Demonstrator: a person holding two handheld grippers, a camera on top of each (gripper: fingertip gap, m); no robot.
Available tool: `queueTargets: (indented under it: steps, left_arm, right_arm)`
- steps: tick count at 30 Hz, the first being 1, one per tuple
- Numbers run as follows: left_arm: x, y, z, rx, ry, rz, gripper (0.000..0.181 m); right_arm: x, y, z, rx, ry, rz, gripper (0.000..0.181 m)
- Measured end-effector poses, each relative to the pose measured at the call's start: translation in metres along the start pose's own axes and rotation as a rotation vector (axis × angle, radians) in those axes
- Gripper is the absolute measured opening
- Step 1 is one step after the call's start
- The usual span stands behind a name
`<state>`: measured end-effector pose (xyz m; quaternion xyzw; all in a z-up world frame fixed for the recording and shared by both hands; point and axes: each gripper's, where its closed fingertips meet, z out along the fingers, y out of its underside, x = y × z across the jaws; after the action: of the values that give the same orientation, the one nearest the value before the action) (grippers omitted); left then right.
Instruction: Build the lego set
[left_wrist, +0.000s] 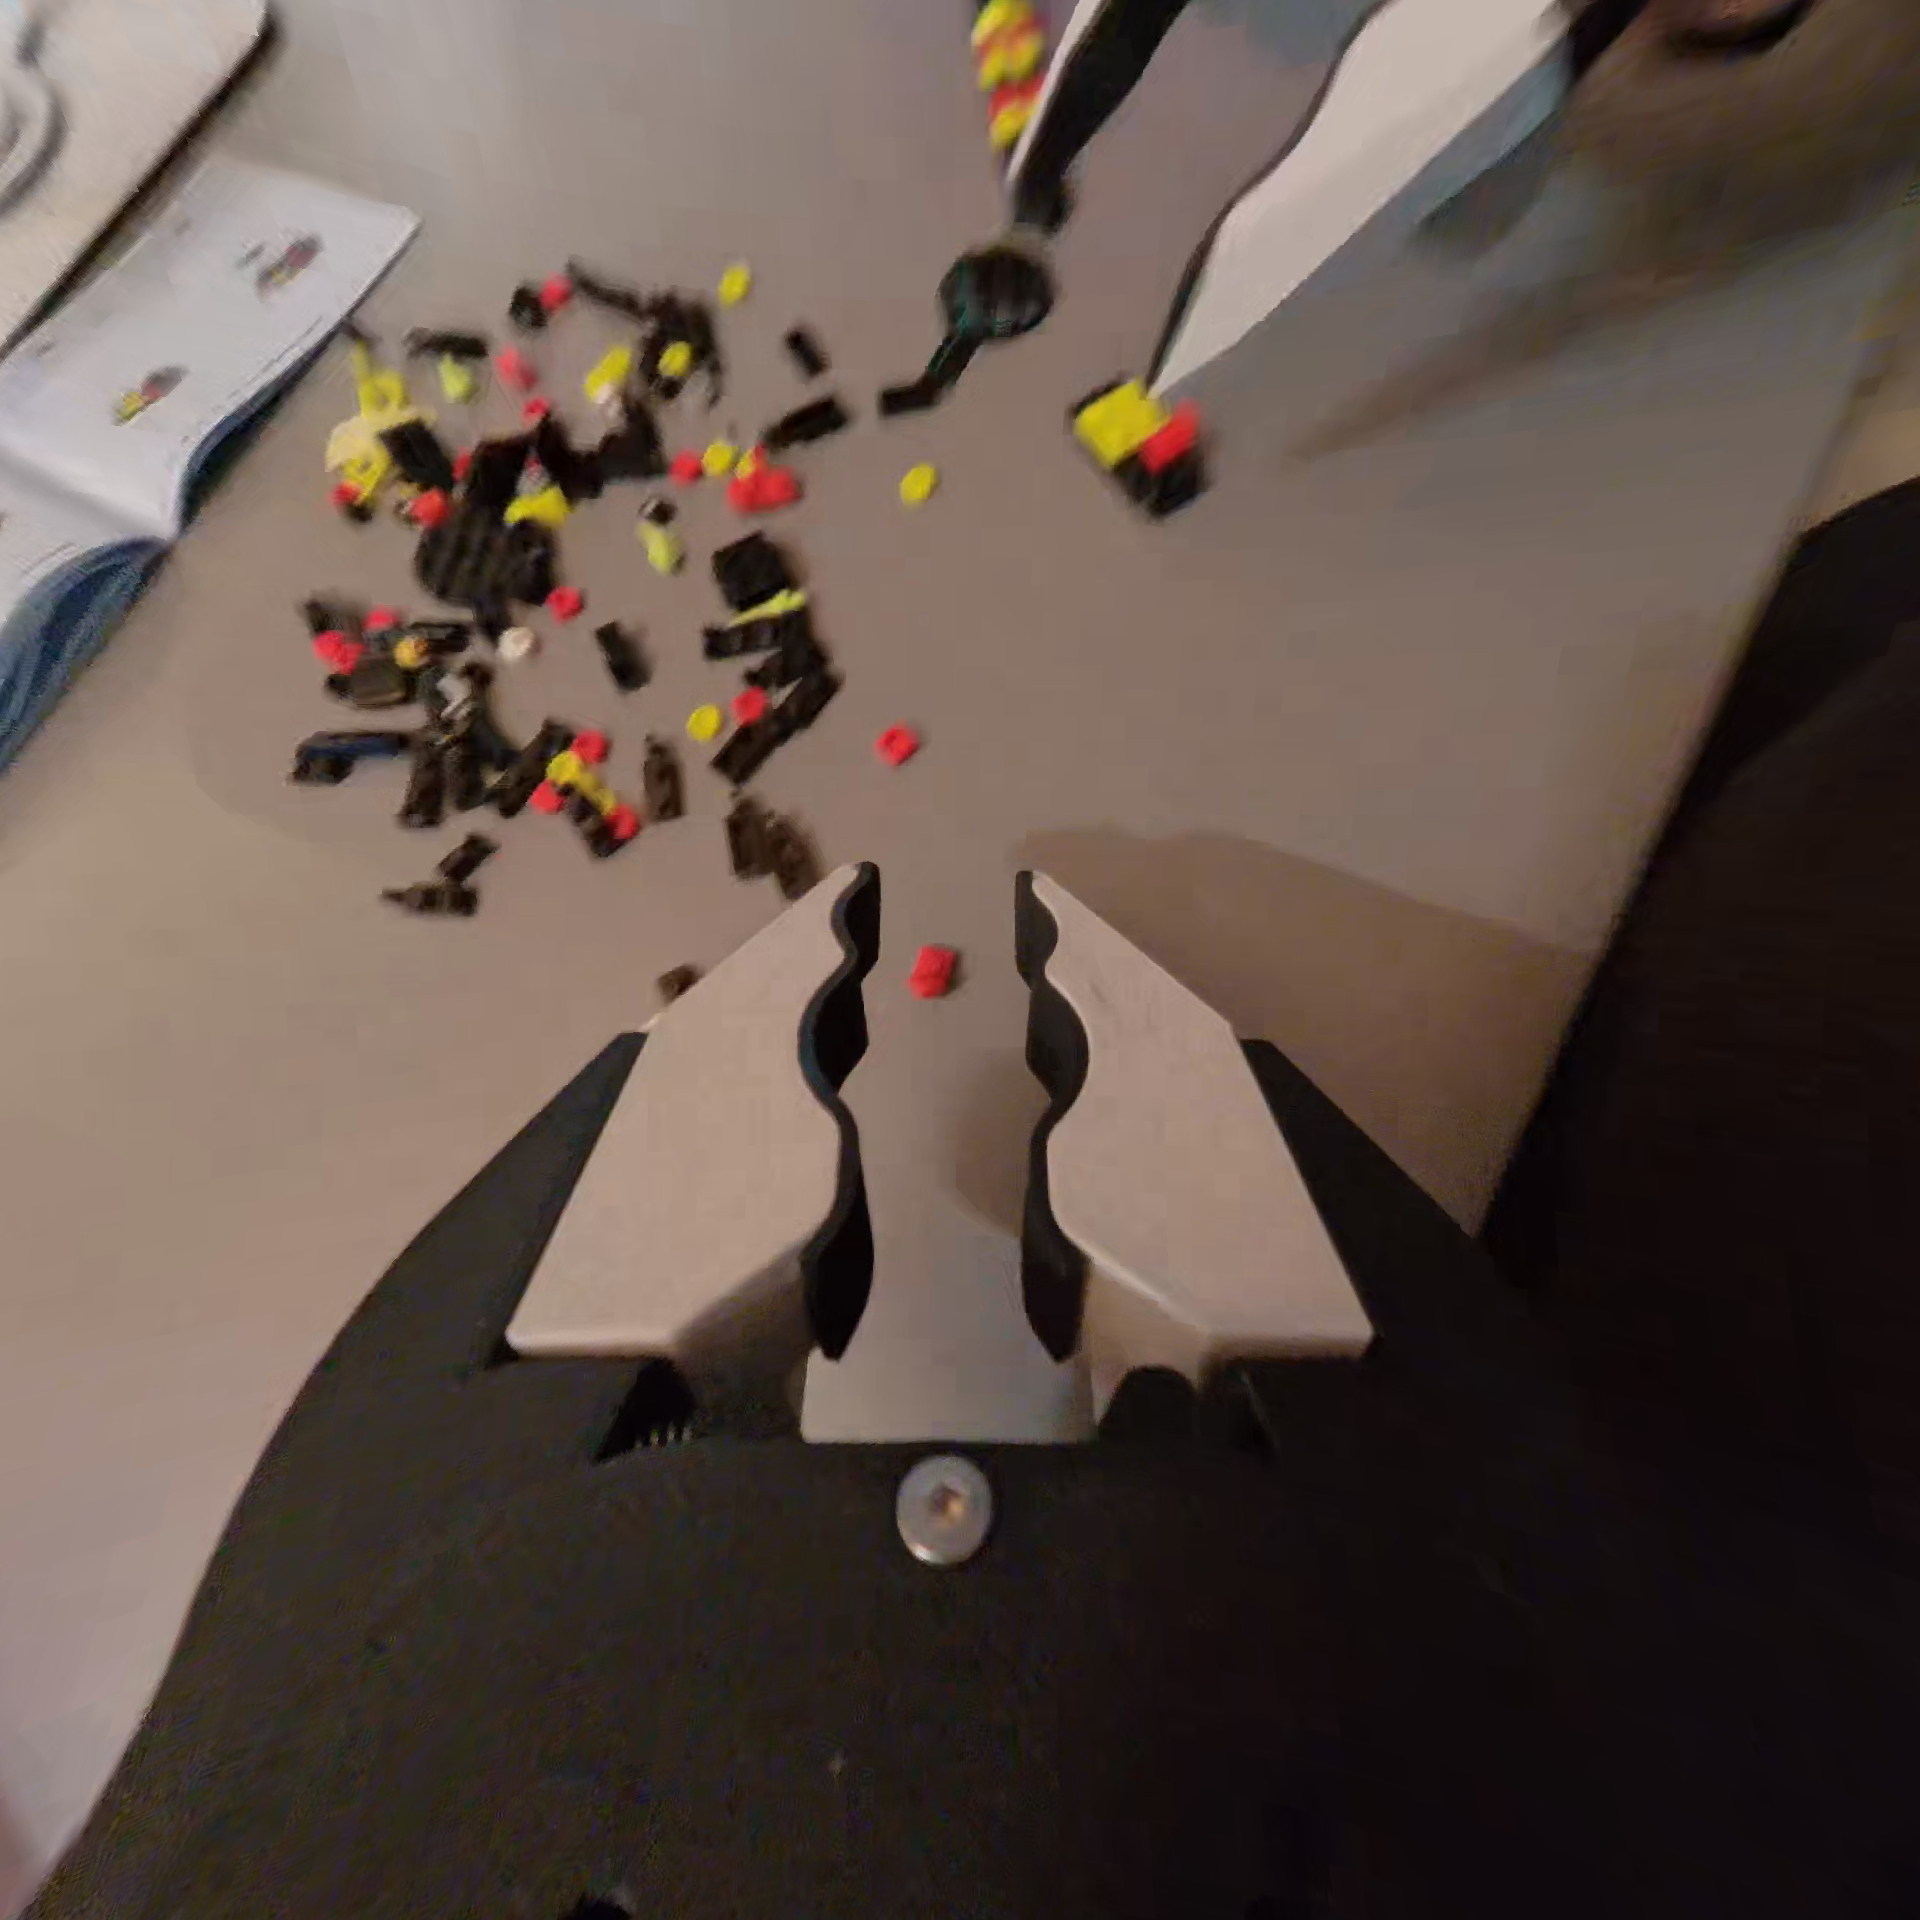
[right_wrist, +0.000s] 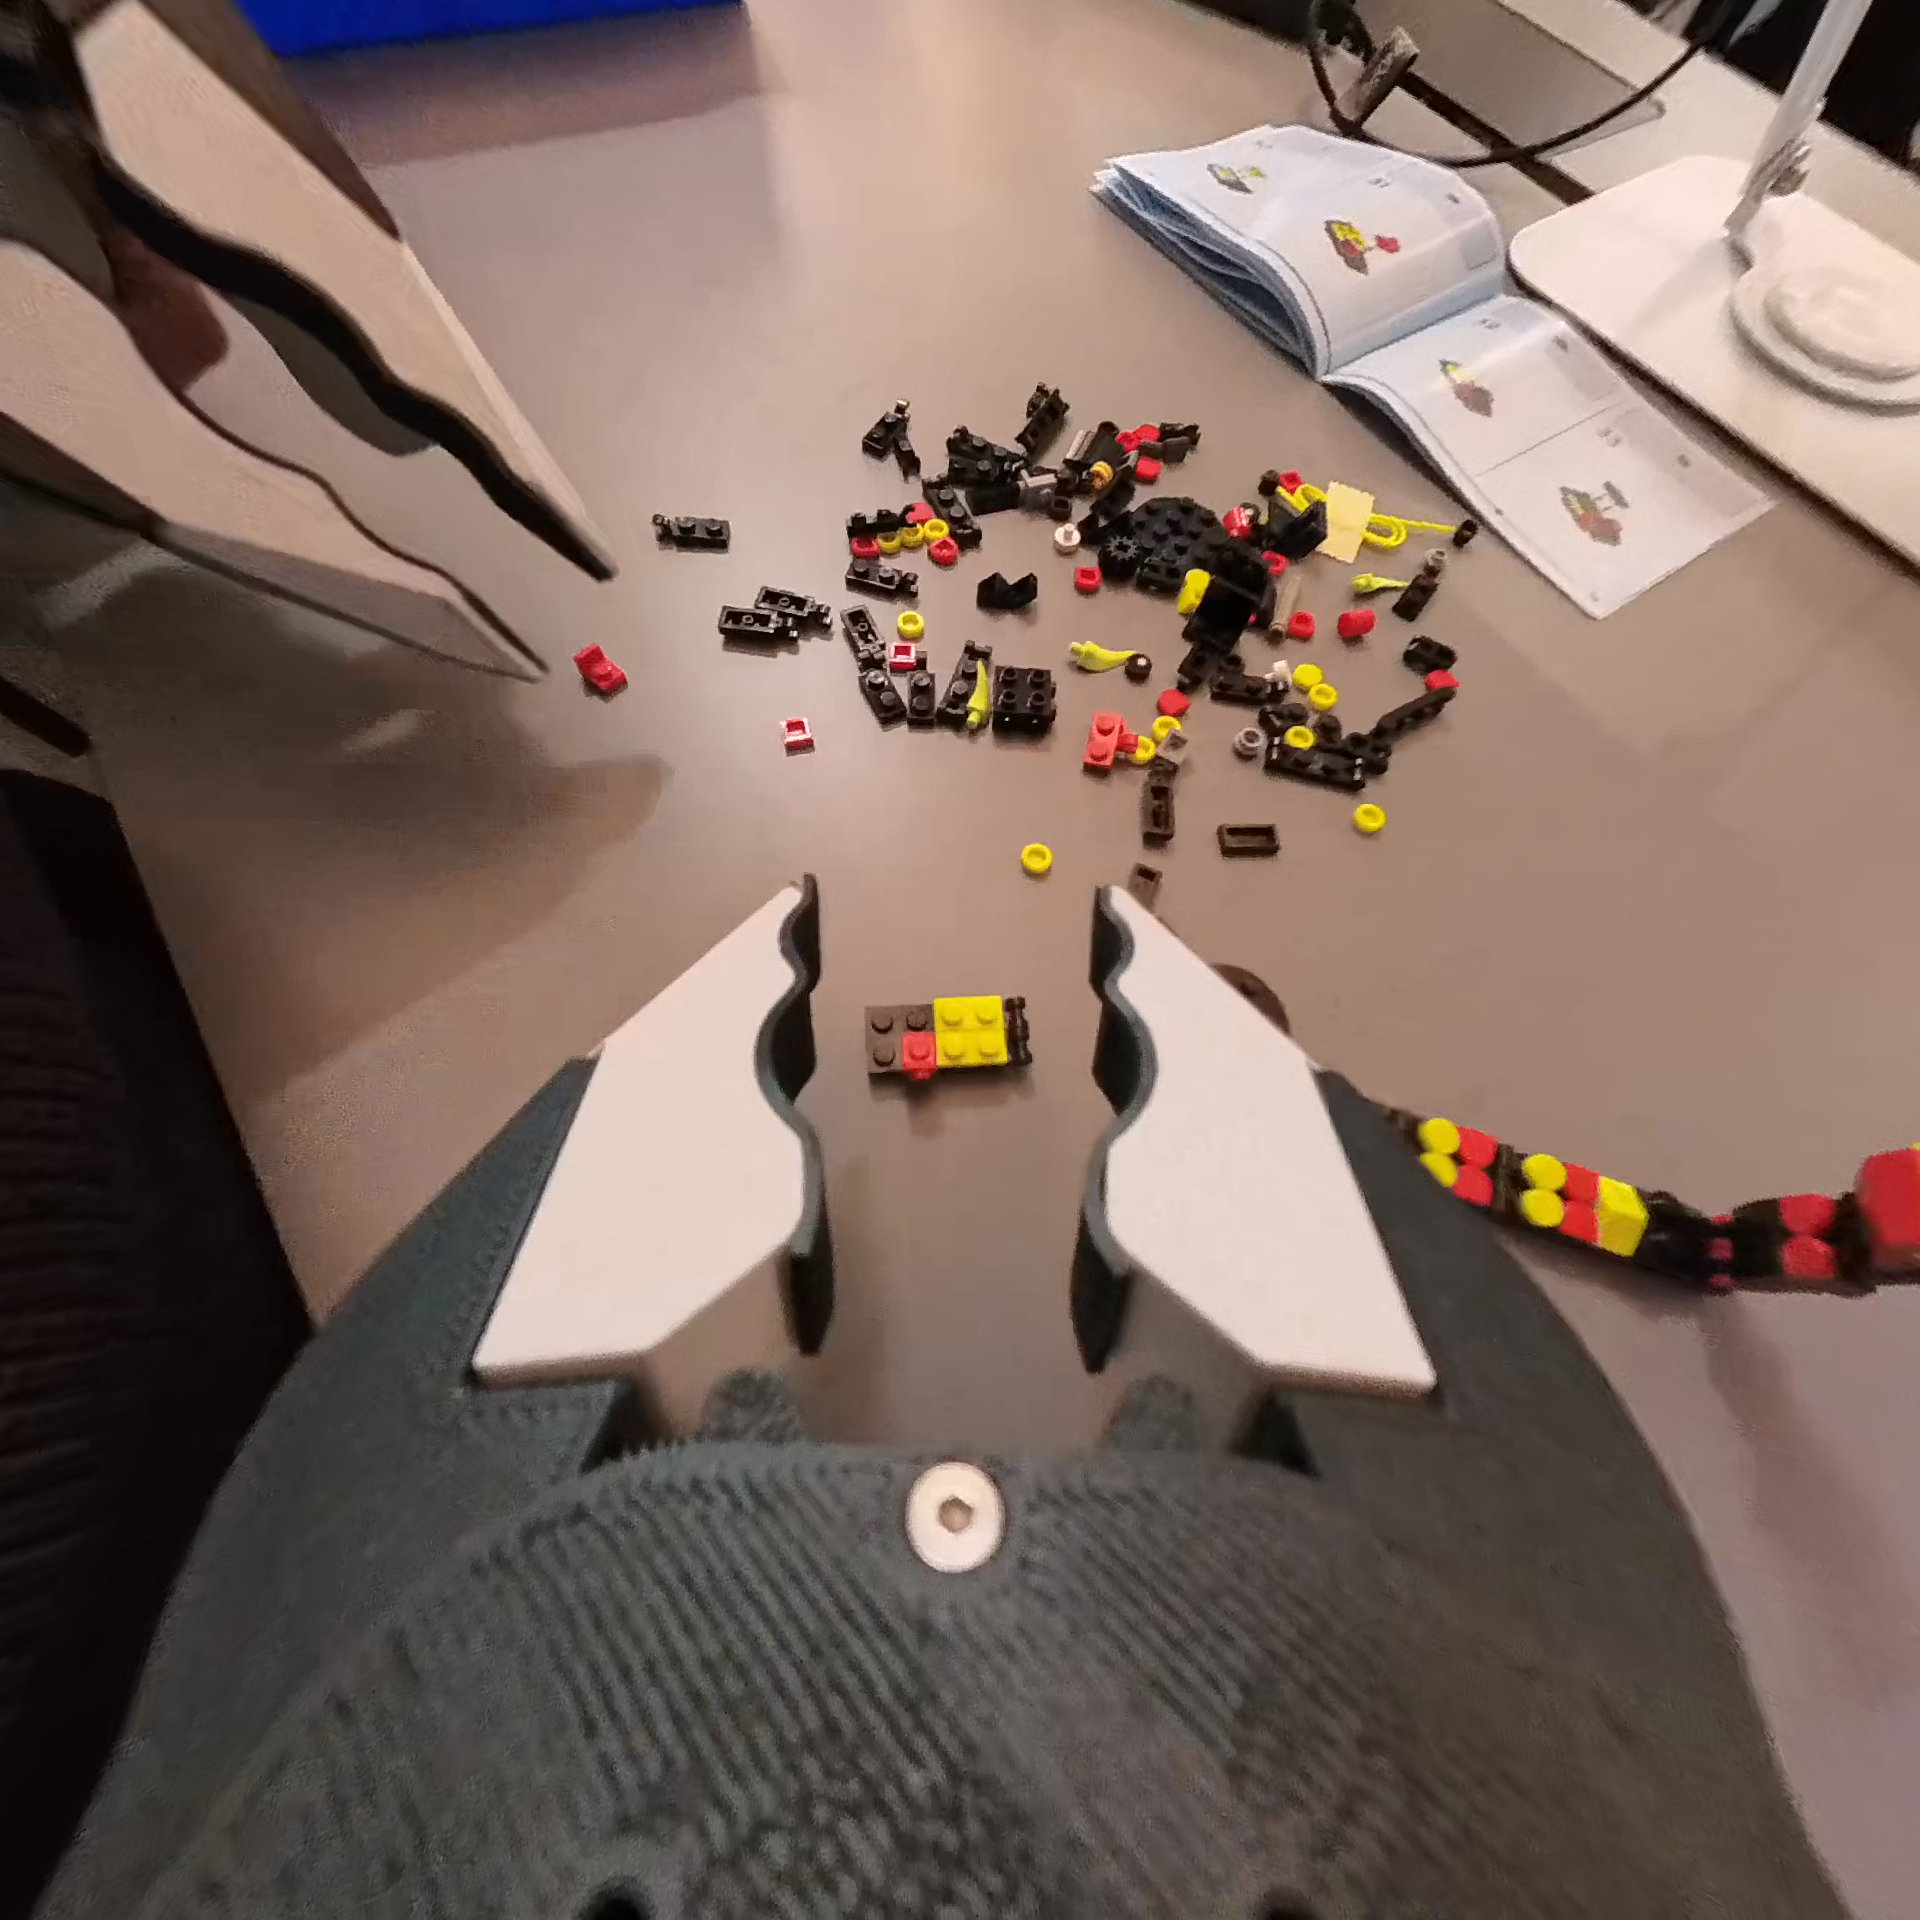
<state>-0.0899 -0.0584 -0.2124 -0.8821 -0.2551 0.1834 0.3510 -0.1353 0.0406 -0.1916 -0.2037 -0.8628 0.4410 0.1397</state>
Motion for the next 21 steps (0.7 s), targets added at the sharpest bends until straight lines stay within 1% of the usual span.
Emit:
queueTargets:
  steps: [1, 2, 4, 7, 11, 16, 21]
  left_arm:
    - [-0.004, 0.003, 0.003, -0.025, -0.041, 0.015, 0.02]
    - [-0.001, 0.002, 0.005, -0.026, -0.04, 0.02, 0.019]
    - [0.009, 0.0, 0.007, -0.017, 0.017, -0.016, 0.021]
    - [0.015, 0.001, 0.009, -0.021, 0.072, -0.046, 0.024]
    - [0.006, 0.002, 0.009, -0.012, 0.04, -0.025, 0.024]
    - [0.0, 0.002, 0.006, 0.003, 0.059, -0.055, 0.024]
    - [-0.01, 0.008, 0.002, -0.009, 0.056, -0.065, 0.024]
  right_arm:
    - [-0.001, 0.001, 0.001, -0.004, -0.013, 0.037, 0.051]
    - [-0.001, 0.003, 0.003, -0.013, -0.026, 0.074, 0.052]
    - [0.001, 0.01, 0.006, -0.049, -0.029, 0.102, 0.053]
    - [0.008, 0.021, 0.01, -0.111, 0.017, 0.043, 0.055]
    - [0.006, 0.025, 0.013, -0.14, 0.018, -0.014, 0.06]
    - [-0.001, 0.03, 0.017, -0.166, -0.029, -0.021, 0.067]
    - [0.0, 0.037, 0.017, -0.196, -0.03, -0.012, 0.068]
